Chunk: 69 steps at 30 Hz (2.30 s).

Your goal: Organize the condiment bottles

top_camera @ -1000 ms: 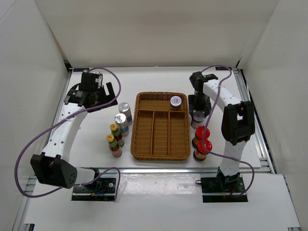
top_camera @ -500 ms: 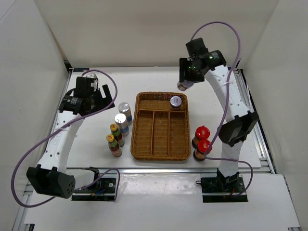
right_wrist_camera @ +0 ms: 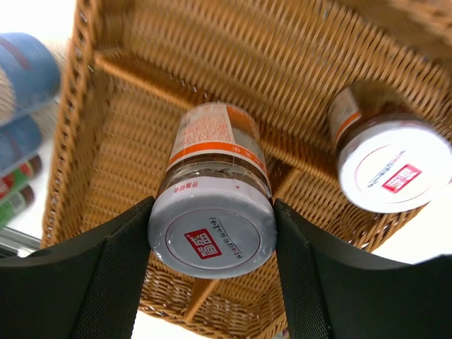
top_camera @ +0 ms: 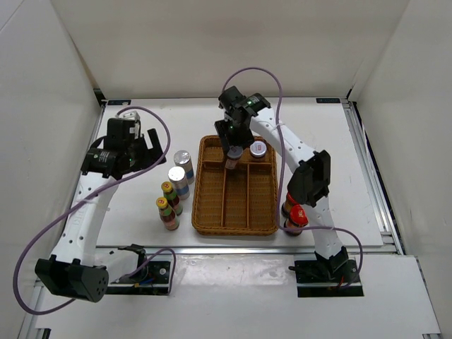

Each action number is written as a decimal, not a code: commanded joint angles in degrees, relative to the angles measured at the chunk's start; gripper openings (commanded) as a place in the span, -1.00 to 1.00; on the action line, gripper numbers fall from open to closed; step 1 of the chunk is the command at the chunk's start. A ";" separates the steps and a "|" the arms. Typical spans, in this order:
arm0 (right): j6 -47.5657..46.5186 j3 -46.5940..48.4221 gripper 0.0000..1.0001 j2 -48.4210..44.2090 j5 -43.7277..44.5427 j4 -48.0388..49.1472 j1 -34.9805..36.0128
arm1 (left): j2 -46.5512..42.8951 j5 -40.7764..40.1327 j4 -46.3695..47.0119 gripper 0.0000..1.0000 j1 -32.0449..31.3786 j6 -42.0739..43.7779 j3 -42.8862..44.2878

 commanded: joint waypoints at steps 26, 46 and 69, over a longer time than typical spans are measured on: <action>4.62 16.84 0.16 14.23 -4.92 3.64 -8.57 | -3.36 -6.79 -8.20 0.98 0.38 4.49 1.54; 1.19 32.59 1.00 -0.27 3.07 -21.17 -9.10 | -6.25 -0.99 -7.59 0.98 0.38 0.27 -4.07; 16.30 -58.02 1.00 -57.93 5.89 -2.17 -10.42 | -7.31 2.44 -5.12 0.98 -2.43 -4.66 -9.97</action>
